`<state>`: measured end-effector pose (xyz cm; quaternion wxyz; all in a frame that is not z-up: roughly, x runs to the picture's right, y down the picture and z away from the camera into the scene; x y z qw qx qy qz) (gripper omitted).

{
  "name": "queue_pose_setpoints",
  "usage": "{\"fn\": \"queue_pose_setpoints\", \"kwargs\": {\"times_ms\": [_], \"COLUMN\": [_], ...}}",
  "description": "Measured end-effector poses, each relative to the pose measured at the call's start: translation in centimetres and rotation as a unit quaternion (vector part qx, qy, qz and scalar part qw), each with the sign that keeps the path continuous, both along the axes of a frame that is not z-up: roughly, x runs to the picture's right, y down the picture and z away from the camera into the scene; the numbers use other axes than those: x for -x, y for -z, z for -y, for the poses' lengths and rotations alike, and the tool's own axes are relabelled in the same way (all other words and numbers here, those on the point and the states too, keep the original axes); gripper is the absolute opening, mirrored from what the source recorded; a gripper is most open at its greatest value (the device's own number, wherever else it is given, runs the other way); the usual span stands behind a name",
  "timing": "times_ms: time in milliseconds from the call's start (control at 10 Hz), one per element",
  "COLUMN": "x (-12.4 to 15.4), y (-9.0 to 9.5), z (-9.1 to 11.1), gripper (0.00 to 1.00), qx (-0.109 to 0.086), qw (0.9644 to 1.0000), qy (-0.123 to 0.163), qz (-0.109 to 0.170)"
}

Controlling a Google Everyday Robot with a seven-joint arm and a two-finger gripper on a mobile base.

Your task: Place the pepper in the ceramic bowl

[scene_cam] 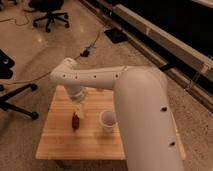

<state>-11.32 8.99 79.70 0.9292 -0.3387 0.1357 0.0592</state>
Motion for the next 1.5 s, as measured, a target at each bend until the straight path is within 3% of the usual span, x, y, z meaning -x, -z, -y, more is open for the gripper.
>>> {"fn": "queue_pose_setpoints", "kwargs": {"times_ms": [600,1500], "x": [0.5,1.4], "y": [-0.8,-2.5], "z": [-0.9,-2.1], "gripper": [0.80,0.80], "qx": [0.005,0.020], "qw": [0.9999,0.9994], "qy": [-0.001,0.022], "qz": [-0.009,-0.017]}}
